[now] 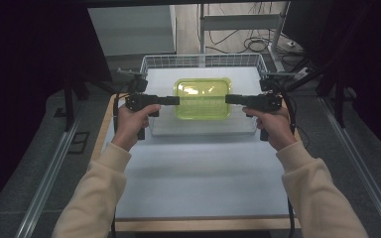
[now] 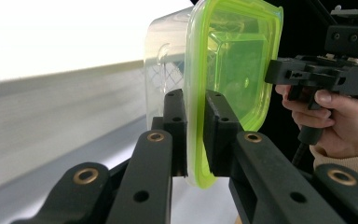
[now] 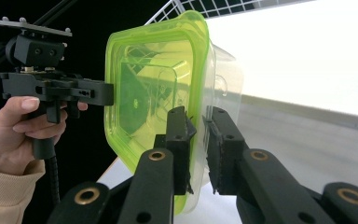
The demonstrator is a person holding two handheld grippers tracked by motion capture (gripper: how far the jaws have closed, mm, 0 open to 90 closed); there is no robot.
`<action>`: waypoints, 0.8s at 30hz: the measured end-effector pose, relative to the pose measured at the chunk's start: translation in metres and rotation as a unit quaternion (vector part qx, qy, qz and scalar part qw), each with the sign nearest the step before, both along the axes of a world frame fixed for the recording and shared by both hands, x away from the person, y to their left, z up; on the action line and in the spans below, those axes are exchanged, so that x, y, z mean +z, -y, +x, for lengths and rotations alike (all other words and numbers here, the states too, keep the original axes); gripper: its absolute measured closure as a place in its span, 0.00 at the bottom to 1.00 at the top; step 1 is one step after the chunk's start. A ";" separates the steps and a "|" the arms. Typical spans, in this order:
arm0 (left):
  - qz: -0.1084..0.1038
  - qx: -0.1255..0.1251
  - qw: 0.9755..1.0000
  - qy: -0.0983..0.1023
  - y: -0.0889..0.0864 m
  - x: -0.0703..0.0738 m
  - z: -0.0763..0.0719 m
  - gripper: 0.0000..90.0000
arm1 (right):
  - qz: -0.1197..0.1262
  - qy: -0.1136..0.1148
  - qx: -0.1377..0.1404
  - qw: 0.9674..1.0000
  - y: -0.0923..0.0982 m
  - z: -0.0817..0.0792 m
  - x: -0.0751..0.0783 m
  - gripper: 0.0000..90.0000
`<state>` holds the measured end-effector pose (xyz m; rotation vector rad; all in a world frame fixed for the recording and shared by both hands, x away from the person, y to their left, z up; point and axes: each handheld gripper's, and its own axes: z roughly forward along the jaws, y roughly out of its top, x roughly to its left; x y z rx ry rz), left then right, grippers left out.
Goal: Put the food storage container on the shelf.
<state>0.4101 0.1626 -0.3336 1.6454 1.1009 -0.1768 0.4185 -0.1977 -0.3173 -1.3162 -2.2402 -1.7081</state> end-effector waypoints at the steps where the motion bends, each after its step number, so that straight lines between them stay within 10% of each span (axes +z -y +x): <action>1: 0.000 0.002 1.000 0.000 0.000 0.001 0.002 0.90 | 0.000 0.001 -0.003 1.000 0.000 0.002 0.001 0.89; 24: -0.005 0.032 0.999 -0.020 0.003 0.012 0.074 0.90 | -0.005 -0.027 -0.042 0.999 -0.005 0.067 0.012 0.88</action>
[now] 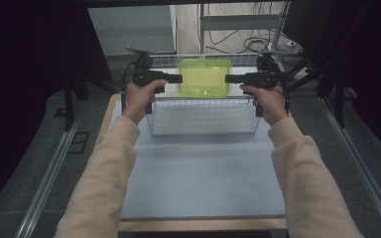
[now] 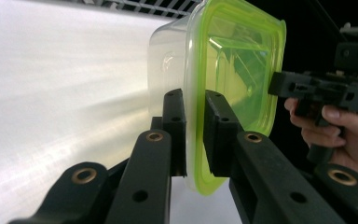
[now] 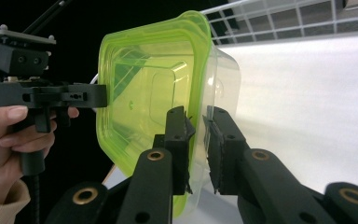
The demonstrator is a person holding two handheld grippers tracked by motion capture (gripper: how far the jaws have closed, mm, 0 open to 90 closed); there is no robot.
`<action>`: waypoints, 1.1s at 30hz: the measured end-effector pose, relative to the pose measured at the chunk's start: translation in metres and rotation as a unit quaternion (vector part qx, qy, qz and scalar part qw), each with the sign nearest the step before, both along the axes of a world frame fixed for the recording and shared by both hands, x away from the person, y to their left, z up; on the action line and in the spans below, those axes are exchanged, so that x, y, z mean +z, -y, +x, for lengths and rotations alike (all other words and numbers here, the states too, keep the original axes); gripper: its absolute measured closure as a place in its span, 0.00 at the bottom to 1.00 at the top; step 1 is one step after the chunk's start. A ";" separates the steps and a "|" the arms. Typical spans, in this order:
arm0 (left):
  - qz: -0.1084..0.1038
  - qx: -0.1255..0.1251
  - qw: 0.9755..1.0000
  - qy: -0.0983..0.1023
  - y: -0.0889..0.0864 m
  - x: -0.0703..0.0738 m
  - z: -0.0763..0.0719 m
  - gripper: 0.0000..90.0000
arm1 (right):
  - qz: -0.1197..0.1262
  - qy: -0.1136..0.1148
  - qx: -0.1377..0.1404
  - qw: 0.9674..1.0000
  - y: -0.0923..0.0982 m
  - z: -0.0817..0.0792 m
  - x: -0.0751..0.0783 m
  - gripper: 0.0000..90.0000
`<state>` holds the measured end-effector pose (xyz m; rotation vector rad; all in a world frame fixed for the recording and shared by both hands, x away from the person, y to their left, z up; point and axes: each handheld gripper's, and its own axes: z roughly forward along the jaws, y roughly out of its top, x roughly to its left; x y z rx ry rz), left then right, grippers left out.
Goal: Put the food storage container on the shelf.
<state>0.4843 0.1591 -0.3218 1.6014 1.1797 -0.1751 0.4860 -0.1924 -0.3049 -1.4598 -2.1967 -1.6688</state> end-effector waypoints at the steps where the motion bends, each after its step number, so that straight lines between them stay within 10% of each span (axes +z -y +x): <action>1: 0.001 0.000 1.000 -0.005 0.000 -0.001 0.004 0.90 | -0.003 0.001 -0.003 1.000 -0.001 0.004 0.000 0.87; 10: -0.006 0.011 1.000 -0.007 0.004 -0.012 0.016 0.83 | -0.027 0.001 -0.014 1.000 -0.008 0.023 -0.010 0.77; 20: -0.003 0.023 1.000 0.019 0.009 -0.013 0.016 0.40 | -0.049 0.025 -0.043 0.998 -0.012 0.024 -0.013 0.47; 25: 0.003 0.034 0.998 0.056 -0.004 -0.001 -0.006 0.27 | -0.050 0.070 -0.040 0.995 -0.005 0.001 -0.004 0.40; 33: 0.013 0.008 0.994 0.111 -0.017 -0.012 -0.083 0.25 | -0.070 0.127 0.019 0.989 0.010 -0.062 -0.015 0.37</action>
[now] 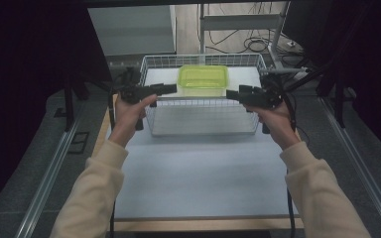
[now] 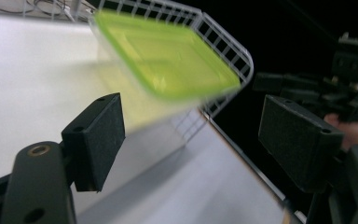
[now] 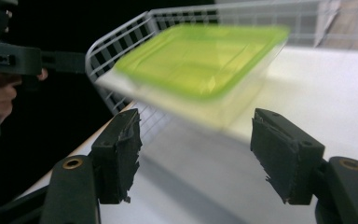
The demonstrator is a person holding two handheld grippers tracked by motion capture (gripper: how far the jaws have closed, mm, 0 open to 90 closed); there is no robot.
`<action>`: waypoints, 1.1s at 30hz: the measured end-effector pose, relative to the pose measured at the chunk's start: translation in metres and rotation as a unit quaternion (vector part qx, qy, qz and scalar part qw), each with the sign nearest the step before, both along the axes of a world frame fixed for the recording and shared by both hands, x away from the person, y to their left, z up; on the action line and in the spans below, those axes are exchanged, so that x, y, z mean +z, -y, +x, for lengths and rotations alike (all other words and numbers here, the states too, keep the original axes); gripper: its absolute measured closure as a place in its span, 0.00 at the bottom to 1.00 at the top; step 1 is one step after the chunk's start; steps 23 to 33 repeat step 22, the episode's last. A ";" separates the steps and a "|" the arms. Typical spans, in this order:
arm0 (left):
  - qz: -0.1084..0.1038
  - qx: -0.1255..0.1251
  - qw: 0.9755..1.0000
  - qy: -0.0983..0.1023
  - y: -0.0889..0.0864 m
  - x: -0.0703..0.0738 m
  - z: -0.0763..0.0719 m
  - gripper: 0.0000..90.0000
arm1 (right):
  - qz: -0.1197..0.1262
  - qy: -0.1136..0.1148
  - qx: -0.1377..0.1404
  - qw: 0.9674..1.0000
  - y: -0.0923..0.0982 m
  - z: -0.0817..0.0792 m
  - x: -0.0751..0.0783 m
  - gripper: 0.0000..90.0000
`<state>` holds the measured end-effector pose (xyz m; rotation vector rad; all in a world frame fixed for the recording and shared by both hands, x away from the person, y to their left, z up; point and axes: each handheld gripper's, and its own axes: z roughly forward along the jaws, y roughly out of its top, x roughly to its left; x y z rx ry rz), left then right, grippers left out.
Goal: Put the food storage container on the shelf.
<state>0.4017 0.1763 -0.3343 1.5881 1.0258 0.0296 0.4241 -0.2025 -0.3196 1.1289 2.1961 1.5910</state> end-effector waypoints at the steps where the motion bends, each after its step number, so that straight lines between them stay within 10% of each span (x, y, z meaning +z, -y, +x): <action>1: 0.001 -0.002 1.000 0.002 0.000 -0.005 -0.010 0.25 | -0.003 0.006 0.004 1.000 0.002 -0.008 -0.004 0.37; 15: 0.041 -0.031 0.999 -0.013 0.001 -0.107 -0.106 0.26 | -0.004 -0.014 0.044 0.999 0.036 -0.090 -0.104 0.32; 33: 0.045 -0.031 0.998 -0.019 0.002 -0.117 -0.107 0.26 | -0.014 -0.014 0.043 0.999 0.035 -0.094 -0.120 0.29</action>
